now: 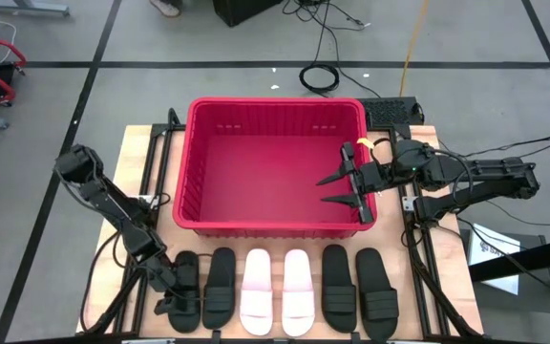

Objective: Pick and place slides into bin
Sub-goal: Put the left black slipper into the red bin

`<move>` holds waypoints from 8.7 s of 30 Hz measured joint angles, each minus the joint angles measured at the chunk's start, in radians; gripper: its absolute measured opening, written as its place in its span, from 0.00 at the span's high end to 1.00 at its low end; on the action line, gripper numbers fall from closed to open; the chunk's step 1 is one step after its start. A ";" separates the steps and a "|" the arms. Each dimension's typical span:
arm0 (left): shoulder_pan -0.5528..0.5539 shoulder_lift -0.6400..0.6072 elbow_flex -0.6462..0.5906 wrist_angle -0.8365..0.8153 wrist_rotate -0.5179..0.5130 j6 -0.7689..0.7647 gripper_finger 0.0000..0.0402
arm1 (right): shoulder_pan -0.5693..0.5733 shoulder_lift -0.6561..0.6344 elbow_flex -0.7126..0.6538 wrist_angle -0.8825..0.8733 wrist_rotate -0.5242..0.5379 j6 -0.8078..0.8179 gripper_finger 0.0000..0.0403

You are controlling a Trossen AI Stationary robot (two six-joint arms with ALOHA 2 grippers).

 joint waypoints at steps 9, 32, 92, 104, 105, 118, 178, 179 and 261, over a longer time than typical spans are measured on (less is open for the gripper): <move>0.030 0.000 0.000 0.000 0.000 0.039 0.55 | 0.000 0.000 0.000 -0.006 0.000 -0.001 0.62; 0.031 -0.001 0.000 0.033 0.024 0.112 0.95 | 0.000 0.000 0.000 -0.006 0.000 -0.002 0.62; 0.344 -0.148 0.675 -0.545 0.100 1.044 0.99 | -0.001 0.030 0.000 -0.008 0.000 -0.013 0.62; 0.575 -0.149 1.066 -1.121 0.095 1.180 0.99 | -0.001 0.078 0.000 -0.006 0.000 -0.036 0.62; 0.608 -0.149 1.077 -1.150 0.094 1.193 0.99 | -0.001 0.080 0.000 -0.006 0.000 -0.036 0.62; 1.021 -0.130 1.094 -1.362 0.178 1.411 0.97 | -0.001 0.082 0.000 -0.006 0.000 -0.036 0.62; 1.397 0.406 0.761 -1.412 0.467 1.775 0.96 | -0.001 0.108 0.000 -0.087 -0.003 -0.028 0.62; 1.398 0.406 0.746 -1.405 0.467 1.776 0.97 | -0.001 0.110 0.000 -0.087 -0.003 -0.028 0.62; 1.401 0.405 0.836 -1.373 0.174 1.640 0.51 | -0.001 0.136 0.000 -0.069 0.000 -0.031 0.62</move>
